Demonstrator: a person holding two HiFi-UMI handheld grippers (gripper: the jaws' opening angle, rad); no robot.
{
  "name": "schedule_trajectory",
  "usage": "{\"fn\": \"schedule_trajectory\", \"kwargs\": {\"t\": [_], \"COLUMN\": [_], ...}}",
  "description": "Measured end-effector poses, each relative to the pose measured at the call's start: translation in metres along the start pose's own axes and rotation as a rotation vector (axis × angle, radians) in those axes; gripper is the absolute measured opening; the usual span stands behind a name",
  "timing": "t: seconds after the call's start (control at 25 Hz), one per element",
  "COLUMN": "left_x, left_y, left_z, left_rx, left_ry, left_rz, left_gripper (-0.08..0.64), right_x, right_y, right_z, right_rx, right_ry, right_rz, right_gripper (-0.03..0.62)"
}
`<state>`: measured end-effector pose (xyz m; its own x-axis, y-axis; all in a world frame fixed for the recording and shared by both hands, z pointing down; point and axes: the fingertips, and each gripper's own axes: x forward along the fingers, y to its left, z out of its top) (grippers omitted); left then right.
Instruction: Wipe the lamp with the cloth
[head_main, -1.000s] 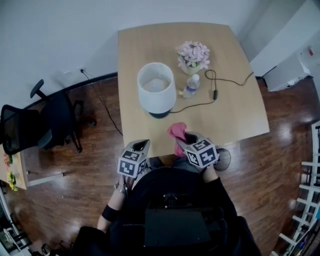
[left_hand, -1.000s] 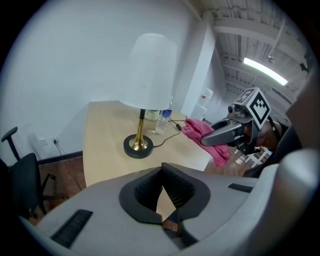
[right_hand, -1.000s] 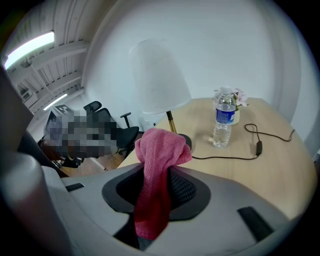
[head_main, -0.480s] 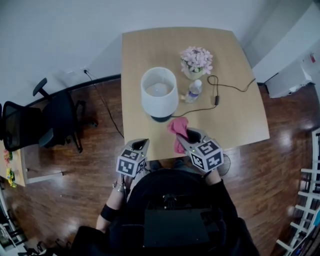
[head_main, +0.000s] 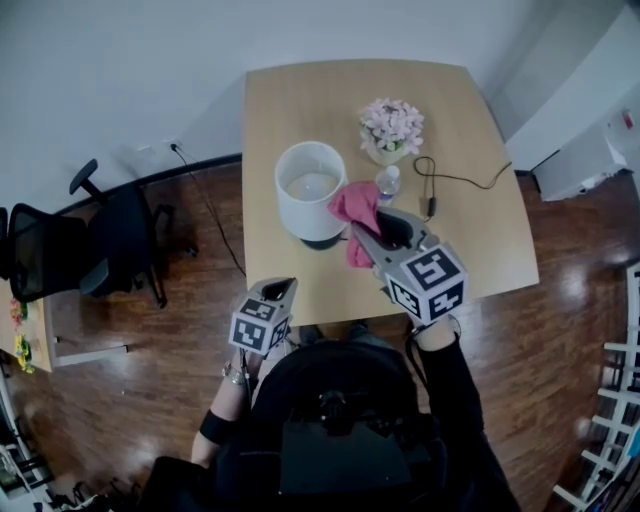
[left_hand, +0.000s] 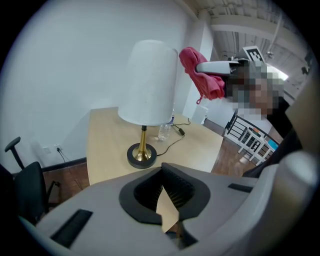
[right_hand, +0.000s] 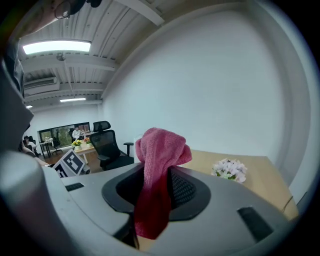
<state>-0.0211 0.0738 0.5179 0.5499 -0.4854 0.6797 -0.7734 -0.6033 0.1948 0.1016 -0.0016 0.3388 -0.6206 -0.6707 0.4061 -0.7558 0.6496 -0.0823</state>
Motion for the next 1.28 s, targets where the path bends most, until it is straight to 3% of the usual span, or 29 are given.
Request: {"fn": "schedule_trajectory", "kwargs": {"t": [0.2,0.36,0.56,0.72,0.88,1.28], "left_x": [0.007,0.021,0.043,0.058,0.065,0.075], "left_y": [-0.006,-0.011,-0.031,-0.042,-0.039,-0.032], "left_z": [0.008,0.027,0.045,0.052,0.055,0.063], "left_rx": [-0.007,0.01,-0.044,-0.038,-0.086,-0.142], "left_ry": [0.014,0.013,0.015,0.037,0.043,0.06], "left_rz": [0.017,0.043,0.077,0.121,0.174,0.247], "left_gripper": [0.002,0.002,0.002,0.002,0.002,0.002], "right_x": [-0.001,0.007,0.022,0.04,0.057,0.09], "right_y": [-0.05,-0.071,-0.076,-0.085,-0.087,-0.082], "right_z": [0.011,0.025,0.045,0.049,0.051,0.025], "right_rx": [-0.048,-0.062,-0.046,-0.092,-0.154,-0.316], "right_ry": [0.013,-0.002,-0.012,0.022,0.049,0.148], "right_rz": [-0.024,0.019,0.12,0.173,0.218,0.253], "right_gripper": [0.127,0.127,0.127,0.127,0.127,0.127]}}
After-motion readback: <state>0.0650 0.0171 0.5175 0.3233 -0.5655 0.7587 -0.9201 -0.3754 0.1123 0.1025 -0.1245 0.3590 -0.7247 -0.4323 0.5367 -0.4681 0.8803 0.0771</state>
